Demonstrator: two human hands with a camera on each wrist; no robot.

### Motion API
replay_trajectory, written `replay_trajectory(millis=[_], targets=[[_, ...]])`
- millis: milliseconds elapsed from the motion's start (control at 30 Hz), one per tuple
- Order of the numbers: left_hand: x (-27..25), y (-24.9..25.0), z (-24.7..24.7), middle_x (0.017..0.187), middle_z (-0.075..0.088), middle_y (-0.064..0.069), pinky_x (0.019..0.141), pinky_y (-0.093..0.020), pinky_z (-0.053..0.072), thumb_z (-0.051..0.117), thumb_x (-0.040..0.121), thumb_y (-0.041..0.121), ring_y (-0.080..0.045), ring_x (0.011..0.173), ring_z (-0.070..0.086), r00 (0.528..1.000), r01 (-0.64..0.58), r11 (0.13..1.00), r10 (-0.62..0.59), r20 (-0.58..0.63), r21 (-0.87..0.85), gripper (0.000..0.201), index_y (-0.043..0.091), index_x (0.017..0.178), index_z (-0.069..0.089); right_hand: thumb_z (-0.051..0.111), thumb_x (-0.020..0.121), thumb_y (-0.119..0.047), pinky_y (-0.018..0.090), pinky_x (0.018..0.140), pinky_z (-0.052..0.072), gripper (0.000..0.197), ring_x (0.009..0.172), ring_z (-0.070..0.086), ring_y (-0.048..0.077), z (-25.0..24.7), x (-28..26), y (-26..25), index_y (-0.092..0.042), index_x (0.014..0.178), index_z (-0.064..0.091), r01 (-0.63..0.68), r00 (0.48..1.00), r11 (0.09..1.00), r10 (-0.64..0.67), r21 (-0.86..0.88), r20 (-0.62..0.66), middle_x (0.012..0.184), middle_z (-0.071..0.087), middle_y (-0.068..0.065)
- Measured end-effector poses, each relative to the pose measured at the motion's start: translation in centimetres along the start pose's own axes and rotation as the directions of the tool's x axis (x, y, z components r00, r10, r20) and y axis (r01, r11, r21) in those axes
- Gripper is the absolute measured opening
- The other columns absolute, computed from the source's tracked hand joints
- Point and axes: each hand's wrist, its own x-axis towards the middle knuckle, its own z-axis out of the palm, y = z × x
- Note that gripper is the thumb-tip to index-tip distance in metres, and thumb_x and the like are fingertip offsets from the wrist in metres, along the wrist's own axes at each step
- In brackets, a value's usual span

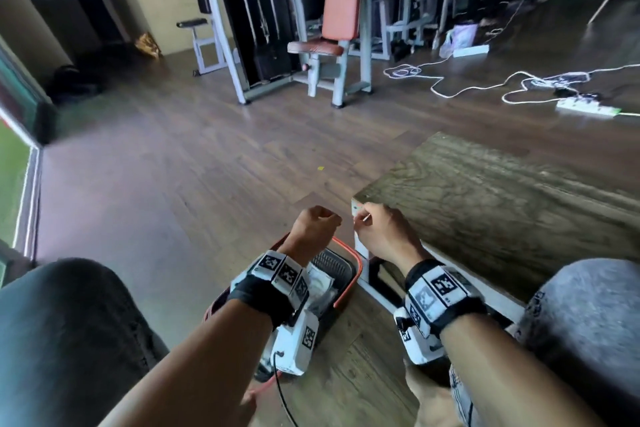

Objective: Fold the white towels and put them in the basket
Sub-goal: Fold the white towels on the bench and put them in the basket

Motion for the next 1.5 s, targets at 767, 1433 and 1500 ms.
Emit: replay_trajectory(millis=[767,1433,1500], targets=[[1.3,8.1,18.5,0.098,0.07,-0.014,0.071,-0.028,0.046,0.055,0.09,0.017,-0.032,0.093,0.066,0.852,-0.246,0.967,0.182,0.491,0.068,0.025,0.007,0.111,0.066,0.054,0.089,-0.023,0.037,0.083,0.05,0.025,0.099,0.061,0.023,-10.8,-6.5,12.2,-0.023,0.114,0.055,-0.485,0.823,0.873,0.475,0.05,-0.312,0.11,0.063,-0.002],[-6.0,8.3,35.5,0.127,0.047,-0.005,0.1,-0.05,0.04,0.058,0.067,0.049,-0.032,0.124,0.04,0.221,-0.911,0.405,0.33,0.918,0.074,0.061,0.037,0.125,0.044,0.047,0.099,-0.022,0.034,0.075,0.044,0.016,0.095,0.063,0.02,-15.6,-19.3,23.1,-0.024,0.113,0.053,-0.623,0.629,0.77,0.384,-0.141,-0.676,0.101,0.068,-0.005],[-6.7,9.6,35.4,0.103,0.061,-0.006,0.085,-0.041,0.05,0.053,0.076,0.045,-0.03,0.105,0.059,0.272,-0.878,0.477,0.437,0.858,0.035,0.023,0.032,0.095,0.057,0.041,0.103,-0.029,0.031,0.064,0.04,0.015,0.08,0.061,0.016,-16.8,-19.1,21.8,-0.022,0.106,0.053,-0.505,0.61,0.861,0.309,-0.058,-0.729,0.088,0.064,-0.006]])
